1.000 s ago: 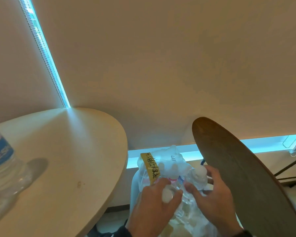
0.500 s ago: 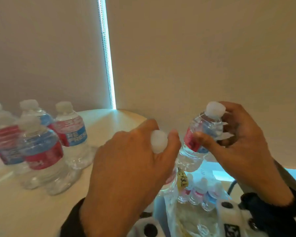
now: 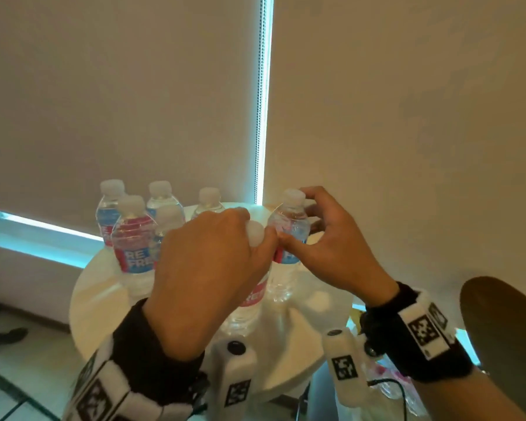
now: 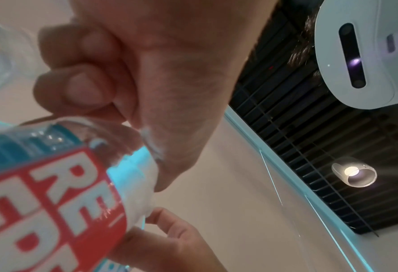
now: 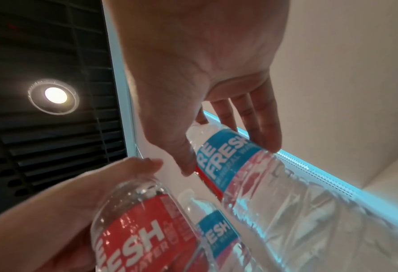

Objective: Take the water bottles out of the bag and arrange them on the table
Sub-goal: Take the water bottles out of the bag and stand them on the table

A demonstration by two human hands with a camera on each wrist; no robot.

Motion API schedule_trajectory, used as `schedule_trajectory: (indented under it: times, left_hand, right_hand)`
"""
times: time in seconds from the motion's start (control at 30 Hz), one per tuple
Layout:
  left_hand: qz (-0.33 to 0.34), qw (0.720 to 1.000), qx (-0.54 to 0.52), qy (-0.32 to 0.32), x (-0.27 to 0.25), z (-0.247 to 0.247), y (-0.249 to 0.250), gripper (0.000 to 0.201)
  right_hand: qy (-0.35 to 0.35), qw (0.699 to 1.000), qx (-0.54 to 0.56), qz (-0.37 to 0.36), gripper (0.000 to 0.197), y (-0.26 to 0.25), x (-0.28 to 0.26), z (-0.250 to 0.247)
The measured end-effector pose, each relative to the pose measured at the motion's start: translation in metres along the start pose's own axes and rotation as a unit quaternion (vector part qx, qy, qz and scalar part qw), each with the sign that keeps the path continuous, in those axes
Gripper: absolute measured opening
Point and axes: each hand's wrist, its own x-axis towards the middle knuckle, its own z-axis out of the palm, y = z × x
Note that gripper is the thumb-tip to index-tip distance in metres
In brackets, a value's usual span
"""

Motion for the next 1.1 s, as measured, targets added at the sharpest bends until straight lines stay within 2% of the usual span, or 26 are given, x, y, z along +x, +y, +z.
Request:
schedule_trajectory:
  times: [0.1, 0.23, 0.4, 0.6, 0.87, 1.1]
  left_hand:
    - [-0.012, 1.000, 0.014, 0.001, 0.002, 0.002, -0.006, 0.054]
    - [-0.014, 1.000, 0.016, 0.008, 0.004, 0.002, -0.012, 0.050]
    - [-0.020, 1.000, -0.003, -0.003, 0.008, 0.004, -0.015, 0.050]
    - [-0.032, 0.999, -0.033, 0.009, 0.013, 0.007, -0.019, 0.055]
    - [-0.046, 0.999, -0.021, 0.002, 0.015, 0.009, -0.020, 0.060]
    - [-0.028, 0.996, -0.070, 0.053, 0.010, 0.010, -0.019, 0.061]
  right_hand:
    - [-0.014, 1.000, -0.003, 0.004, 0.051, 0.005, 0.009, 0.018]
    - [-0.025, 1.000, -0.015, 0.007, 0.053, 0.011, 0.019, 0.035]
    - [-0.031, 0.999, -0.007, 0.019, 0.064, 0.007, 0.025, 0.043]
    - [-0.035, 0.999, -0.024, 0.035, 0.053, 0.010, 0.029, 0.046]
    - [-0.046, 0.998, -0.024, 0.028, 0.057, 0.011, 0.027, 0.044]
    - [-0.044, 0.997, -0.005, 0.064, 0.061, 0.012, 0.012, 0.025]
